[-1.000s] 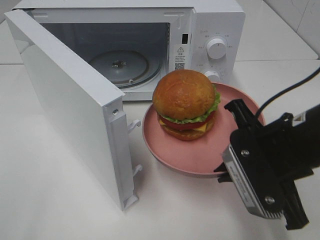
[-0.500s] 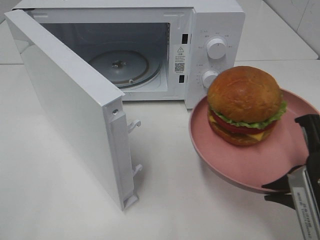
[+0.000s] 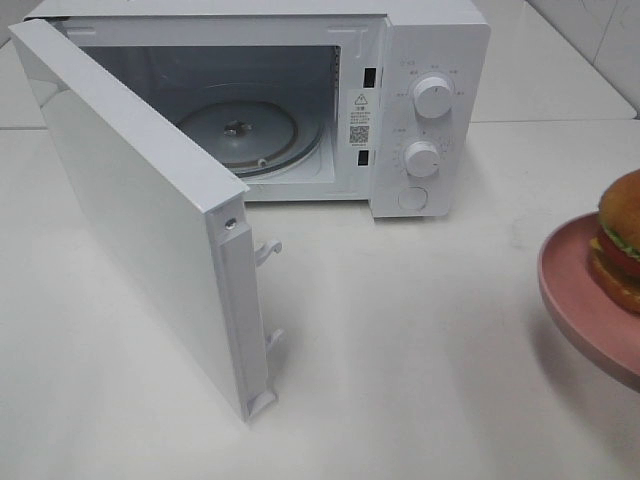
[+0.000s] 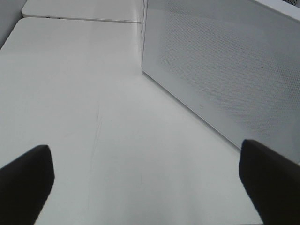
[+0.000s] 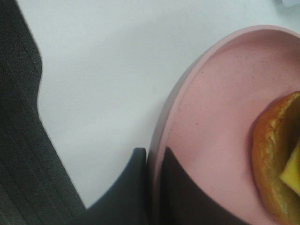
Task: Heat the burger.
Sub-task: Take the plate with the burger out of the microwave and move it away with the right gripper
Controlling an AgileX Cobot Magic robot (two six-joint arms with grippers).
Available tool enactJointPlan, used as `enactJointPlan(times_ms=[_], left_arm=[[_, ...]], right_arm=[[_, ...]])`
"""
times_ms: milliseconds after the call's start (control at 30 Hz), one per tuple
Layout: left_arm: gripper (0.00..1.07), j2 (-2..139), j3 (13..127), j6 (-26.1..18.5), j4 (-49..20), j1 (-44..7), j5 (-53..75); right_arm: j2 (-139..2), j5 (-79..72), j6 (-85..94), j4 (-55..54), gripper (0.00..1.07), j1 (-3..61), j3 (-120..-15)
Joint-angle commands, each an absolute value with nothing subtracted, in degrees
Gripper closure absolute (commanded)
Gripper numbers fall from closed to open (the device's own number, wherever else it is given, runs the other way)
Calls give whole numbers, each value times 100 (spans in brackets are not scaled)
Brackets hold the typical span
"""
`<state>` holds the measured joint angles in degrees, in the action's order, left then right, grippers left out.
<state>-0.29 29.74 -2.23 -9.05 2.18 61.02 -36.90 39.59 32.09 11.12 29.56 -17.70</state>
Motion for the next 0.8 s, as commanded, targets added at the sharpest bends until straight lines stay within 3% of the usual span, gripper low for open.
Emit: enactJointPlan(times_ms=[33, 300, 367, 567, 633, 800], left_arm=[[7, -138, 2951, -183, -940, 218, 6108], [7, -138, 2951, -183, -940, 218, 6108], [7, -138, 2951, -183, -940, 218, 6108], [7, -138, 2951, -183, -940, 218, 6108], [7, -138, 2951, -183, -940, 218, 6108], [7, -138, 2951, -183, -940, 218, 6108]], right_arm=[[-3610, 3724, 2028, 1845, 107, 2956, -1811], [-4011, 3501, 229, 2727, 107, 2956, -1811], [-4744, 3260, -825, 3432, 107, 2956, -1891], [-5558, 3031, -2097, 3976, 107, 2956, -2103], [-6377, 2744, -3449, 4750, 107, 2956, -2200], [-7059, 2659, -4418, 5174, 107, 2956, -2246]])
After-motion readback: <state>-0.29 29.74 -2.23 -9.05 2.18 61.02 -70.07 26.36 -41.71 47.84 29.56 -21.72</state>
